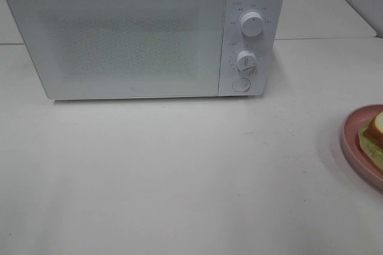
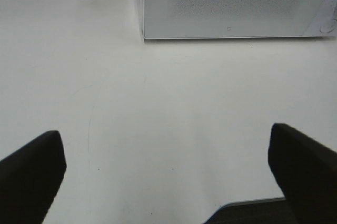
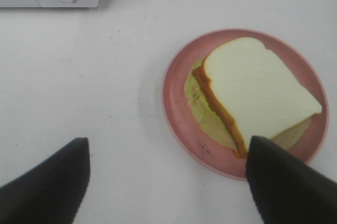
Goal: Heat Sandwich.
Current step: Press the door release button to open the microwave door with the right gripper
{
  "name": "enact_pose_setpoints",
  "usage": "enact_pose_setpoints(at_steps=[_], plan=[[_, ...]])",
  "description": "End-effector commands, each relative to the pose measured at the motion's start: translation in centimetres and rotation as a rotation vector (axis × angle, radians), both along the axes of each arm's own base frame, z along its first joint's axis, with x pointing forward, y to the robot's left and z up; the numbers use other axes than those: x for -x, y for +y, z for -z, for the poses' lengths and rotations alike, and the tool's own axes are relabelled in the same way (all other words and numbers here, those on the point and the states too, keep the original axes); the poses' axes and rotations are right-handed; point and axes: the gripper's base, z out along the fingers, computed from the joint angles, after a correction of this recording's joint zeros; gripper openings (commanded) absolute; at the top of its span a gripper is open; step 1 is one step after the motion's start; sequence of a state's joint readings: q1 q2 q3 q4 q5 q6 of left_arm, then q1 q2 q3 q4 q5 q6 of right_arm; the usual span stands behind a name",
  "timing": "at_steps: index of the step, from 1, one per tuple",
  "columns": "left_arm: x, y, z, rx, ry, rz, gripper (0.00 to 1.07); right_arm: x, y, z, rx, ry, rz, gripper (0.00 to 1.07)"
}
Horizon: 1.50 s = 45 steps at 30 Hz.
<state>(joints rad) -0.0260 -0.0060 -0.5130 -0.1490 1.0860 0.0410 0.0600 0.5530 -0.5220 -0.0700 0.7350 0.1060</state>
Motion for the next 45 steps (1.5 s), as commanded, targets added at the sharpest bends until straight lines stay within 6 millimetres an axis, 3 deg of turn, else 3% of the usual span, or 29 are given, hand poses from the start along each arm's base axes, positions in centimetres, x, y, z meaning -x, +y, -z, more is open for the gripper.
enact_pose_setpoints(at_steps=[1,32,45], plan=[[0.3,0.0,-0.1,0.0,-0.035,0.003,0.98,-1.1,0.0,-0.2,0.005,-0.023,-0.004,0.76],[0.3,0.0,-0.1,0.0,-0.035,0.003,0.98,-8.3,0.6,2.2,-0.002,-0.056,-0.028,0.76],[0.3,0.0,-0.1,0.0,-0.035,0.003,0.98,-11.6,0.9,4.6,-0.012,-0.088,-0.041,0.76]])
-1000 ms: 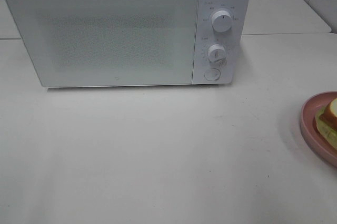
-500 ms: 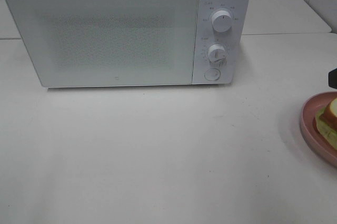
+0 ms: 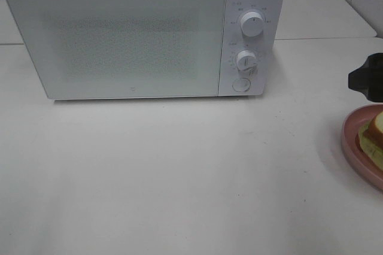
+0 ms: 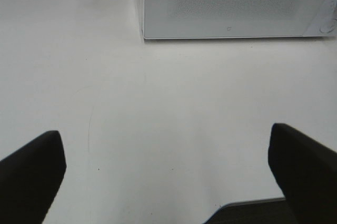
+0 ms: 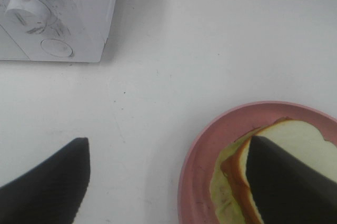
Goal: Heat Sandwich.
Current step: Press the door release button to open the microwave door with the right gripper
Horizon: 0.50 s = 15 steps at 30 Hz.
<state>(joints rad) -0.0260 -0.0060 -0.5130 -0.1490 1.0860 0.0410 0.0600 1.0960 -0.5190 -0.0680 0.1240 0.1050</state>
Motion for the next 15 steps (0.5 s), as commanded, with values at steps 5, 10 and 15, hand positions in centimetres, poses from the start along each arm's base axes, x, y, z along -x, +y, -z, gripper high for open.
enact_pose_setpoints(at_steps=[5,10,15], plan=[[0.3,0.0,-0.1,0.0,-0.035,0.003,0.98,-1.2,0.5,0.4,-0.024,-0.063,-0.015,0.76],[0.3,0.0,-0.1,0.0,-0.035,0.003,0.98,-1.8,2.6,0.9,-0.03,-0.087,-0.106,0.76],[0.2,0.0,-0.1,0.0,-0.029,0.002,0.98,-2.5,4.1,1.8,-0.063,-0.094,-0.143,0.76]])
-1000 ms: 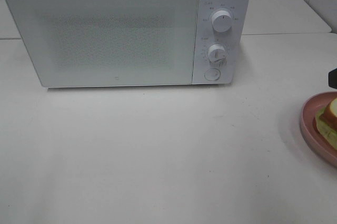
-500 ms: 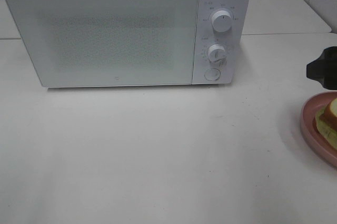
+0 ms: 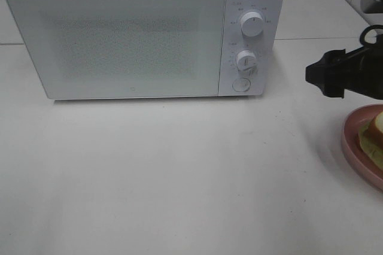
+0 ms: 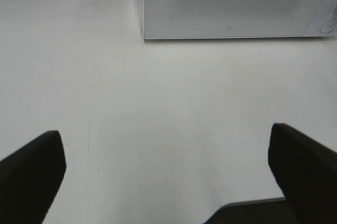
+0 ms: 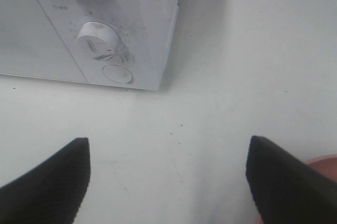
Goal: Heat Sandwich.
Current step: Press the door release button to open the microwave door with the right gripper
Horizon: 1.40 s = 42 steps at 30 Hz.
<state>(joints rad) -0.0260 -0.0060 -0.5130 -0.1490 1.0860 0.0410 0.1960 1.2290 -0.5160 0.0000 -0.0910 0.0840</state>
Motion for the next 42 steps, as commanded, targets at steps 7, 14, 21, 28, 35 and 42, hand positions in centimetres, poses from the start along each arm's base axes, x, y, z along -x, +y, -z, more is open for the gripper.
enact_pose_setpoints(at_steps=[7,14,21,28,35,42], plan=[[0.2,0.0,-0.1,0.0,-0.029,0.002,0.98,-1.1,2.3,1.4,-0.023,-0.041,-0.054,0.76],[0.2,0.0,-0.1,0.0,-0.029,0.002,0.98,-1.9,4.2,2.0,0.003,-0.142,-0.042,0.76],[0.2,0.0,-0.1,0.0,-0.029,0.002,0.98,-2.0,5.6,2.0,0.078,-0.257,-0.012,0.76],[0.2,0.0,-0.1,0.001,-0.029,0.003,0.98,-0.6,7.6,2.1,0.103,-0.337,-0.022,0.76],[0.2,0.0,-0.1,0.001,-0.029,0.003,0.98,0.2,8.8,2.4,0.098,-0.33,-0.062,0.76],[0.2,0.0,-0.1,0.001,-0.029,0.003,0.98,0.0,9.4,4.1,0.132,-0.287,-0.071,0.76]])
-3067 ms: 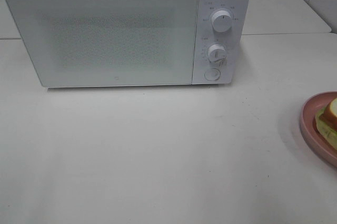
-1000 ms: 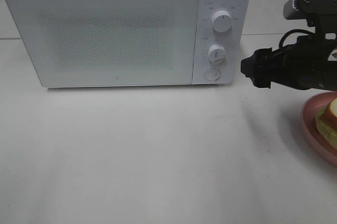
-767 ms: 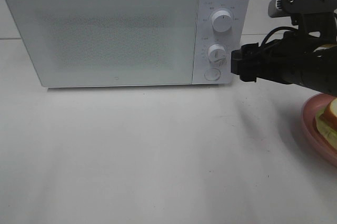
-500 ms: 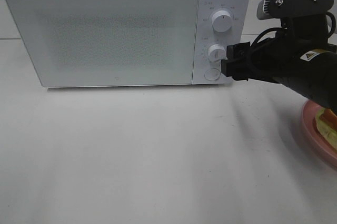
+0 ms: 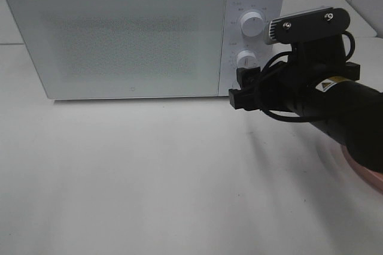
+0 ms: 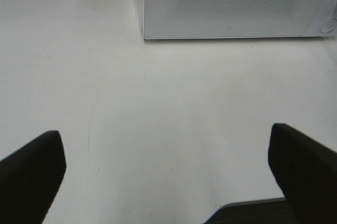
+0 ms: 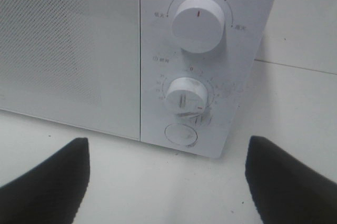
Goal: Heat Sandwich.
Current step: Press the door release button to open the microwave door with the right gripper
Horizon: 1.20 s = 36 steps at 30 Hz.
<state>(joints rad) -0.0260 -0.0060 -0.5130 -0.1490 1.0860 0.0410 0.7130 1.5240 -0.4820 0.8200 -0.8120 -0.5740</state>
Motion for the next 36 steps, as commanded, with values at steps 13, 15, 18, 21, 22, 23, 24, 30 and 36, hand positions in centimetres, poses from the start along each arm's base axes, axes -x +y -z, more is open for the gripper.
enact_pose_setpoints(at_steps=[13,15,18,21,22,23,24,30,36], plan=[[0.2,0.0,-0.1,0.001,-0.029,0.003,0.98,-0.7,-0.1,2.2,0.069,0.001,0.062,0.76],[0.2,0.0,-0.1,0.001,-0.029,0.003,0.98,-0.8,-0.2,2.4,0.073,-0.007,0.073,0.76],[0.2,0.0,-0.1,0.001,-0.029,0.003,0.98,-1.0,-0.2,2.7,0.054,-0.016,0.095,0.76],[0.2,0.0,-0.1,0.001,-0.029,0.003,0.98,-1.1,-0.2,3.4,0.015,-0.013,0.122,0.76],[0.2,0.0,-0.1,0.001,-0.029,0.003,0.98,-1.1,-0.2,3.4,0.015,-0.013,0.122,0.76],[0.2,0.0,-0.1,0.001,-0.029,0.003,0.98,-1.2,-0.2,3.6,0.004,-0.012,0.13,0.76],[0.2,0.0,-0.1,0.001,-0.029,0.003,0.98,-1.2,-0.1,3.7,-0.003,-0.01,0.134,0.76],[0.2,0.0,-0.1,0.001,-0.029,0.003,0.98,-1.2,-0.1,4.2,-0.055,0.004,0.161,0.76],[0.2,0.0,-0.1,0.001,-0.029,0.003,0.98,-1.2,-0.1,4.3,-0.172,0.028,0.205,0.76]])
